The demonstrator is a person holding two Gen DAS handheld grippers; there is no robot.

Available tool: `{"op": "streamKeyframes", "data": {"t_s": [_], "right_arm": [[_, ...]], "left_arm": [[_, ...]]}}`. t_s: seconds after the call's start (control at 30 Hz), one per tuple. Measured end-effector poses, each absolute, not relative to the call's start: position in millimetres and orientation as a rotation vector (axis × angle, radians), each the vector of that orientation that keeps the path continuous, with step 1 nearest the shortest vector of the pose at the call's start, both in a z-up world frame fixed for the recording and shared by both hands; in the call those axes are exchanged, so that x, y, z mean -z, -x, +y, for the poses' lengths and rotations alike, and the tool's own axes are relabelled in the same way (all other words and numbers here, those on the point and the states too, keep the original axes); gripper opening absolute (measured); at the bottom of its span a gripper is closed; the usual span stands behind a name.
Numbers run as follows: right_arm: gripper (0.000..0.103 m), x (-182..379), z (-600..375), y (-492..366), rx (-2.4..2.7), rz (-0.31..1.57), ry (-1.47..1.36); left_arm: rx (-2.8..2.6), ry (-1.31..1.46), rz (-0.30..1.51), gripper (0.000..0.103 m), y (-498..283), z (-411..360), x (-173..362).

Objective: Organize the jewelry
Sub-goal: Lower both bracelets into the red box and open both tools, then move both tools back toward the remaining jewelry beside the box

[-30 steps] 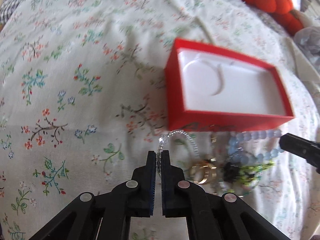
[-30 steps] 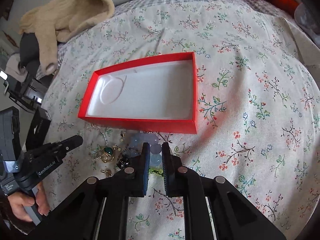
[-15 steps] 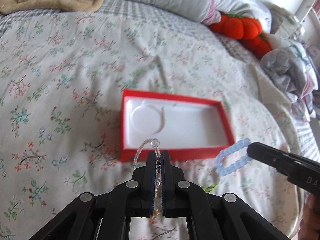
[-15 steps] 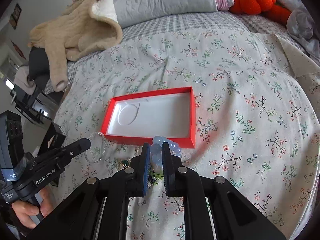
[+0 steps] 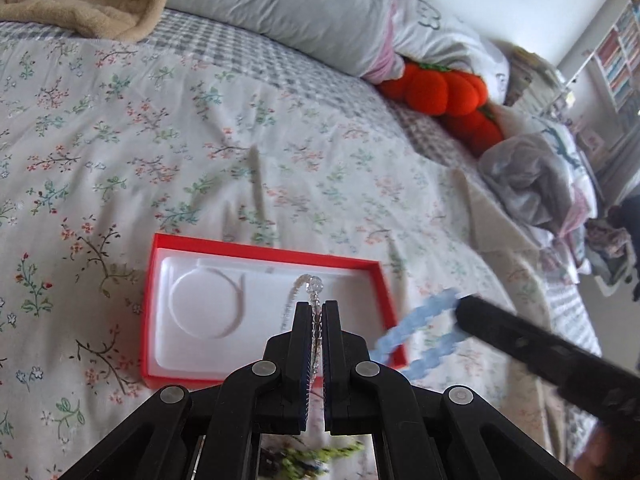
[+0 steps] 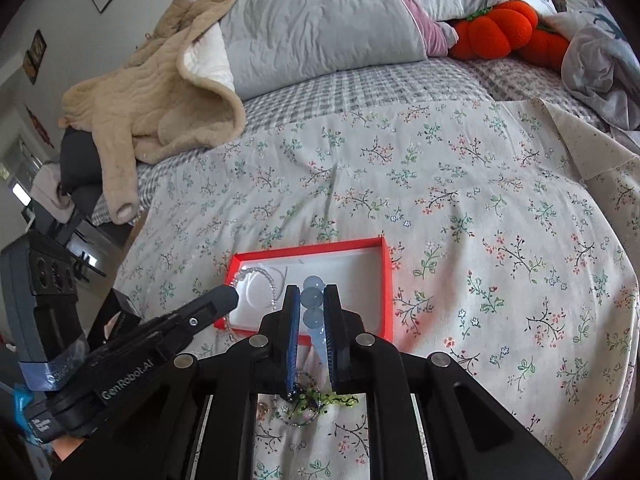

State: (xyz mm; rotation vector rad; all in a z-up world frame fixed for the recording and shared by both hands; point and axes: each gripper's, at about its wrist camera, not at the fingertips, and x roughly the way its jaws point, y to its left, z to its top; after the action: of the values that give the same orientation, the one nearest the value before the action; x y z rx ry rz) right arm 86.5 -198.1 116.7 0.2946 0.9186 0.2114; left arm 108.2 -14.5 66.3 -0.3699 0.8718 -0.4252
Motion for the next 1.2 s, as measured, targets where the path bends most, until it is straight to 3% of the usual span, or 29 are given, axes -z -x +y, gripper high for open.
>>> {"op": "streamKeyframes", "data": {"t_s": [0.4,0.83,0.9,0.97,1.0,1.07,1.2], "right_arm": [[0.012,-100,-185,-118,-0.267,0.917,-0.31],[0.013,-60,-207,-129,-0.151,1.023,-0.242],[0.016,-60,-208,-129,-0.129,1.039,-0.231],[0.028,-62,-209,-126,-0.135,1.059,-0.235],[0.033,-64,-211,-123,-0.14,1.065,-0.238],[0.043,-68,-211,-117,-0.139,1.067,-0.226],[0.044,-72,-209,-103,-0.133,1.077,-0.165]], "left_arm": [[0.207,0.192,0.894,0.0,-125,-5,-35],[0.176,0.174,0.899,0.0,-130,-5,-35],[0.207,0.202,0.924,0.009,-128,-6,-40],[0.209,0.206,0.919,0.039,-122,-6,-47],[0.197,0.199,0.914,0.044,-118,-5,-51],[0.188,0.189,0.92,0.044,-114,-3,-53],[0.163,0.166,0.984,0.044,-105,3,-51]]}}
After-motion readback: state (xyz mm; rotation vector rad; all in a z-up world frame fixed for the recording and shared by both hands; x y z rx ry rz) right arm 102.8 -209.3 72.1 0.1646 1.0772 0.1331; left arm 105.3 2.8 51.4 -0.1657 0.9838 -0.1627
